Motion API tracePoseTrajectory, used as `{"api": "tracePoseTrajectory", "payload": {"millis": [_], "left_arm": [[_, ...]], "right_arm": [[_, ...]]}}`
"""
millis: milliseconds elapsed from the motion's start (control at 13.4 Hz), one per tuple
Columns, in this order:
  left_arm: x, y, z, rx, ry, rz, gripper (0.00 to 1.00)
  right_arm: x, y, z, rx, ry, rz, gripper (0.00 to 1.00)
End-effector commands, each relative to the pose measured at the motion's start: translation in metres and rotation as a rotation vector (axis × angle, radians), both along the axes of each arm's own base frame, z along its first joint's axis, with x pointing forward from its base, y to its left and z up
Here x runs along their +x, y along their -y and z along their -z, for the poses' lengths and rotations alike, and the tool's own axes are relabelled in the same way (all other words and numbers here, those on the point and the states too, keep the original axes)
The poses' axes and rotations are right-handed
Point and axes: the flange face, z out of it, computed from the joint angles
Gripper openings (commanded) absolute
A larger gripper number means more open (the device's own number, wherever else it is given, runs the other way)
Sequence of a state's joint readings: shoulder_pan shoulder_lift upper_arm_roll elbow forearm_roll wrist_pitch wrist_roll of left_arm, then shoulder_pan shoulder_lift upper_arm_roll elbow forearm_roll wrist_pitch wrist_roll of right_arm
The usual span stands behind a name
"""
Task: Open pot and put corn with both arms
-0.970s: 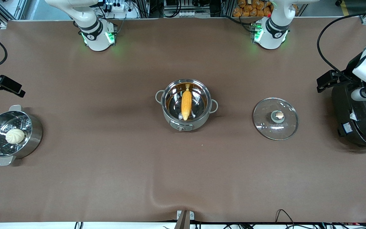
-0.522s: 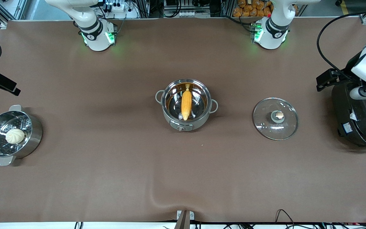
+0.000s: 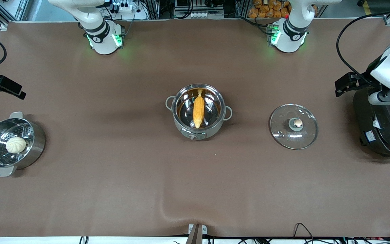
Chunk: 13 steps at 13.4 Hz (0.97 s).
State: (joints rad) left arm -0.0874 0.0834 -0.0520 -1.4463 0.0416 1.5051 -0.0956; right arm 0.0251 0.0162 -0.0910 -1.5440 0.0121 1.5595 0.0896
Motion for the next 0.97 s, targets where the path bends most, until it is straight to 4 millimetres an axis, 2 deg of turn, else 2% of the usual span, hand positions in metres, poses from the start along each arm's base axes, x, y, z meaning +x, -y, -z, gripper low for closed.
{"api": "tracePoseTrajectory", "payload": {"millis": [0, 448, 896], "left_arm": [[-0.004, -0.003, -0.003, -0.007, -0.008, 0.022, 1.00], [-0.008, -0.016, -0.009, -0.009, -0.028, 0.000, 1.00], [-0.008, -0.015, -0.009, -0.013, -0.029, 0.000, 1.00]], "right_arm": [[-0.010, 0.005, -0.002, -0.007, -0.009, -0.023, 1.00], [-0.013, 0.007, -0.001, -0.009, -0.026, -0.022, 1.00], [-0.016, -0.001, 0.003, -0.005, -0.068, -0.071, 1.00]]}}
